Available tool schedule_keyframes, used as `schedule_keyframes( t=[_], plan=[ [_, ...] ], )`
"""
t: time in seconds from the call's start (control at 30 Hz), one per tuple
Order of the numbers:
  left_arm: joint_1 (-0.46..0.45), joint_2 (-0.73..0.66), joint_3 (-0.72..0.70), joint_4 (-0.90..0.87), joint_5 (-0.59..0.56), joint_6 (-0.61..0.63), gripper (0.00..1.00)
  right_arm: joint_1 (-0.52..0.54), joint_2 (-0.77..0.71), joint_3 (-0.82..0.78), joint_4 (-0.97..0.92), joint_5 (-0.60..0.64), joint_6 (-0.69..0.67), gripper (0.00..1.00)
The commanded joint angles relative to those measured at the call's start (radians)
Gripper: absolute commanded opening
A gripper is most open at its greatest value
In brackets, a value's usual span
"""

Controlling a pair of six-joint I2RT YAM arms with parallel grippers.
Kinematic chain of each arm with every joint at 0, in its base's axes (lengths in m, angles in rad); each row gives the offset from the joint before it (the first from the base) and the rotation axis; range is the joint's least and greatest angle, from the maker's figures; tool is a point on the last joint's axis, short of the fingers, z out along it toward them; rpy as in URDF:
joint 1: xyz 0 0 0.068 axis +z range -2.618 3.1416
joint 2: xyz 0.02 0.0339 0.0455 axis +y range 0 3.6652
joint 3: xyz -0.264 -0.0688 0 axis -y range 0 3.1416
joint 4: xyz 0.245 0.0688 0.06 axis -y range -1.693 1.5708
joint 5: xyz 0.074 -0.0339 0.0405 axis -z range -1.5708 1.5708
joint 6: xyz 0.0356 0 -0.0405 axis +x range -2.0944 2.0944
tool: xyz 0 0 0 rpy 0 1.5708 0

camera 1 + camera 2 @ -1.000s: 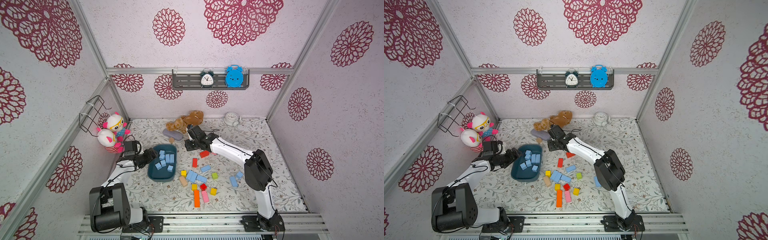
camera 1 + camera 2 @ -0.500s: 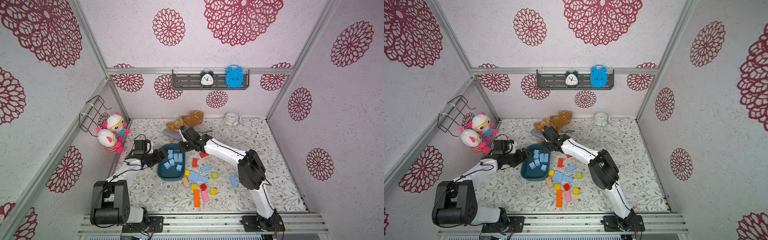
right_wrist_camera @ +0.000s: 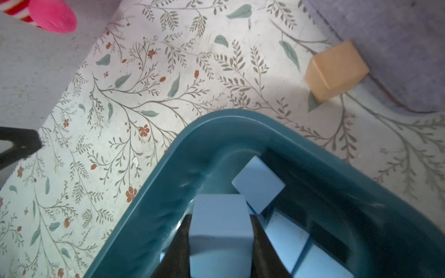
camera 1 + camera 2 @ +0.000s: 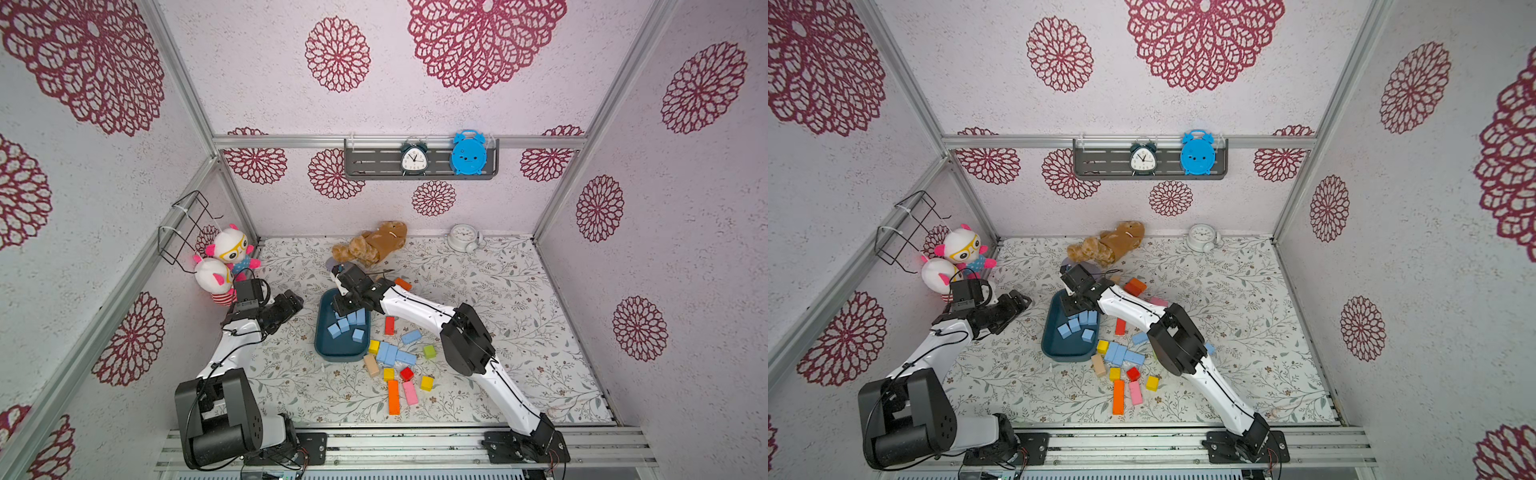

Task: Pick out the blue building blocks
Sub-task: Place the building block in the storage box, then pick up the building block from the center of the board.

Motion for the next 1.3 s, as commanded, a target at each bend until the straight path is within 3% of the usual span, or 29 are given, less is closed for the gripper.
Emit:
schedule_keyframes(
  t=[0.0, 0.17, 0.3, 0.53, 0.7, 0.9, 1.0, 1.1, 1.27],
  plan=[
    [-0.001, -0.021, -0.008, 0.005, 0.016, 0.003, 0.87, -0.006, -0.003, 0.040, 0.073, -0.054, -0.011, 0.33],
    [0.000, -0.026, -0.011, 0.011, 0.025, -0.002, 0.86, -0.006, 0.020, 0.046, 0.132, -0.083, 0.009, 0.40],
    [-0.001, -0.034, -0.012, 0.013, 0.028, -0.001, 0.86, -0.007, 0.026, 0.060, 0.147, -0.076, 0.021, 0.55],
    [-0.007, -0.035, -0.017, 0.045, 0.104, 0.003, 0.85, -0.018, -0.051, 0.028, 0.121, -0.037, 0.014, 0.56],
    [-0.075, -0.040, 0.006, 0.040, 0.142, 0.046, 0.85, -0.039, -0.245, -0.229, 0.168, 0.009, 0.028, 0.56],
    [-0.229, -0.044, 0.045, 0.033, 0.264, 0.156, 0.85, -0.100, -0.540, -0.652, 0.189, 0.077, 0.091, 0.57],
    [-0.280, -0.029, 0.052, 0.025, 0.266, 0.166, 0.85, -0.170, -0.691, -0.875, 0.164, 0.084, 0.166, 0.57],
    [-0.335, -0.021, 0.061, 0.003, 0.255, 0.196, 0.85, -0.237, -0.829, -1.047, 0.082, 0.137, 0.219, 0.57],
    [-0.412, -0.010, 0.063, -0.003, 0.280, 0.207, 0.85, -0.344, -1.020, -1.202, -0.176, 0.273, 0.266, 0.58]
  ],
)
